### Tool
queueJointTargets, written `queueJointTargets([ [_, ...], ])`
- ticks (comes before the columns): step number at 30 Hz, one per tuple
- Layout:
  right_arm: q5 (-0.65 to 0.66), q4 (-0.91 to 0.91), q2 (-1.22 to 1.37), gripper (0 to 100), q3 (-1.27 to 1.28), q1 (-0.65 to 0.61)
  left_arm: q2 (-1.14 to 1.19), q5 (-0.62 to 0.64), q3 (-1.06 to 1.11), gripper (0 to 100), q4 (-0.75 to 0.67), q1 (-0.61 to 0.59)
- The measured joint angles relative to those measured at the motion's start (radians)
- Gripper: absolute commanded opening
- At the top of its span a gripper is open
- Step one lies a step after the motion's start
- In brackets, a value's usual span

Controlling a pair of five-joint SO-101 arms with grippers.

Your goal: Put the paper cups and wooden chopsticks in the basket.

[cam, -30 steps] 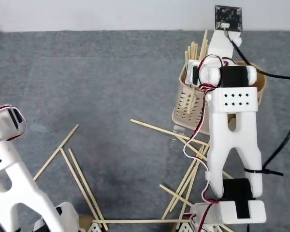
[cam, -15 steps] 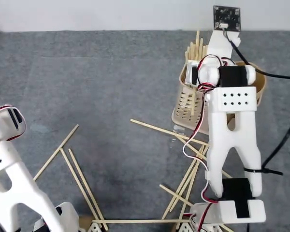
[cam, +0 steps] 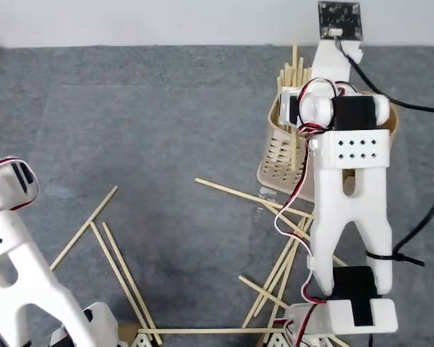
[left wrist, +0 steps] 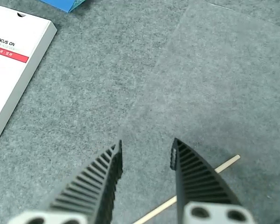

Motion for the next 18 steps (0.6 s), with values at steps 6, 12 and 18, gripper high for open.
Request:
queueJointTargets([
  [6,0.003,0.064,-0.095,0.7,-0.091,-0.003,0.0,0.0,0.0,17,0.0,0.0],
  [12,0.017,0.02,-0.207,0.7,-0.091,-0.002,0.0,0.0,0.0,17,0.0,0.0],
  [18,0.015,-0.1,-0.287,0.7,-0.071,-0.003,0.0,0.0,0.0,17,0.0,0.0],
])
